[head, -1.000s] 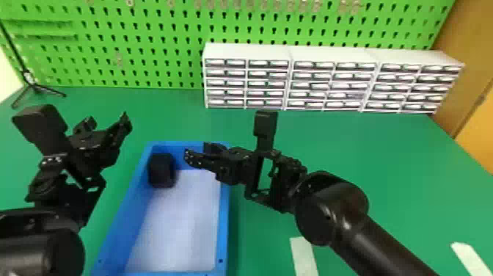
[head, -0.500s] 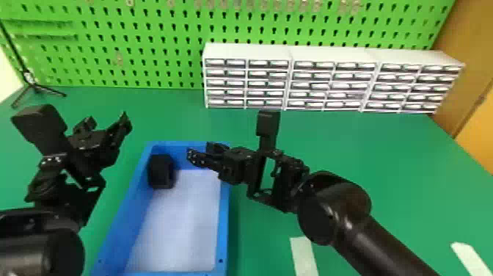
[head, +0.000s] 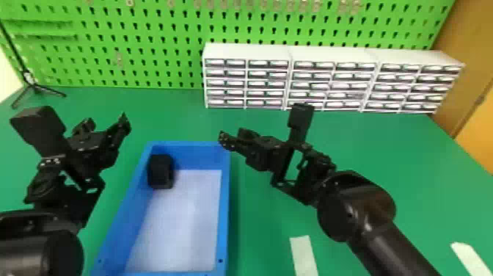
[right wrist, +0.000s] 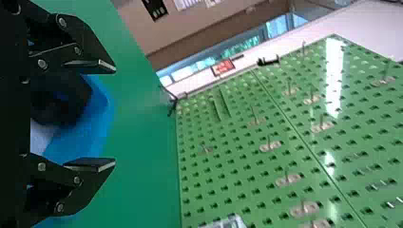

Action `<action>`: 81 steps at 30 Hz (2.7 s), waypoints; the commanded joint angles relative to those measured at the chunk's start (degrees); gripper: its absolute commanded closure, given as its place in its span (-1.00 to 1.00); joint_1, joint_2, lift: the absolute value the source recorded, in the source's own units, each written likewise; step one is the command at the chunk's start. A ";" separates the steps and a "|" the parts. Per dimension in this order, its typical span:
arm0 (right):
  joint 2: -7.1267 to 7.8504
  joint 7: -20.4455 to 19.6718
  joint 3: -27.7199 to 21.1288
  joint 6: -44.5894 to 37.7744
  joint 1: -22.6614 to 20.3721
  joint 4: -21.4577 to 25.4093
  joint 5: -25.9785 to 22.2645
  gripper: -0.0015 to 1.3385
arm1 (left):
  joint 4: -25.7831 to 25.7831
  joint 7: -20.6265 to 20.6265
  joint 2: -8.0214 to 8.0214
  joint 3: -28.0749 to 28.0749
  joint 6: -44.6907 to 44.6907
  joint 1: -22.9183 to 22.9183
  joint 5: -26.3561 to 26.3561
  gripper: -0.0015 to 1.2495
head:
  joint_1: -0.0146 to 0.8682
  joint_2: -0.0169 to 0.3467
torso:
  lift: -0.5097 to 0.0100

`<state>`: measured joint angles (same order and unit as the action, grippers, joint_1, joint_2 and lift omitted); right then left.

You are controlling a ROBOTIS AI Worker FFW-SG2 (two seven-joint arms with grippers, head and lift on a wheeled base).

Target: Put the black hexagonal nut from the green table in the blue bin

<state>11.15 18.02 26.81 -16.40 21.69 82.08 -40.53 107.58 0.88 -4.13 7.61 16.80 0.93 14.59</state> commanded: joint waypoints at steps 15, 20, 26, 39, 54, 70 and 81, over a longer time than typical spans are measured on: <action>-3.77 0.00 -18.11 -0.83 -7.27 4.32 8.63 -0.22 | 0.09 0.00 0.00 0.21 -0.10 0.12 0.44 -0.21 | 0.60 -0.86 | 0.59; -4.83 0.00 -22.06 -0.83 -8.68 5.37 10.38 -0.22 | 0.09 0.00 0.00 0.21 -0.10 0.12 0.62 -0.21 | 0.60 -0.86 | 0.59; -6.06 0.00 -26.37 -0.83 -10.61 6.51 12.14 -0.22 | 0.09 0.00 0.00 0.30 -0.18 0.12 0.79 -0.21 | 0.60 -0.86 | 0.59; -7.20 0.00 -34.89 -0.83 -14.74 9.50 14.34 -0.22 | 0.09 0.00 0.00 0.30 -0.36 0.12 1.23 -0.21 | 0.60 -0.86 | 0.59; -7.46 0.00 -43.86 -0.47 -18.61 14.95 17.94 -0.22 | 0.00 0.88 0.00 0.30 -0.89 -0.75 1.50 -0.21 | 0.60 -0.86 | 0.59; -7.20 -0.09 -44.74 -0.47 -19.75 16.45 18.03 -0.22 | 0.00 1.06 0.00 0.65 -1.15 -0.93 2.11 -0.21 | 0.60 -0.86 | 0.59; -7.11 -0.09 -44.47 -0.47 -20.19 17.06 17.94 -0.22 | 0.00 1.06 0.00 1.00 -1.24 -0.84 2.46 -0.21 | 0.60 -0.86 | 0.59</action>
<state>4.12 17.93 -17.80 -16.87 1.67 99.02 -22.57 107.58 1.93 -4.13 8.38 15.63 0.09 17.03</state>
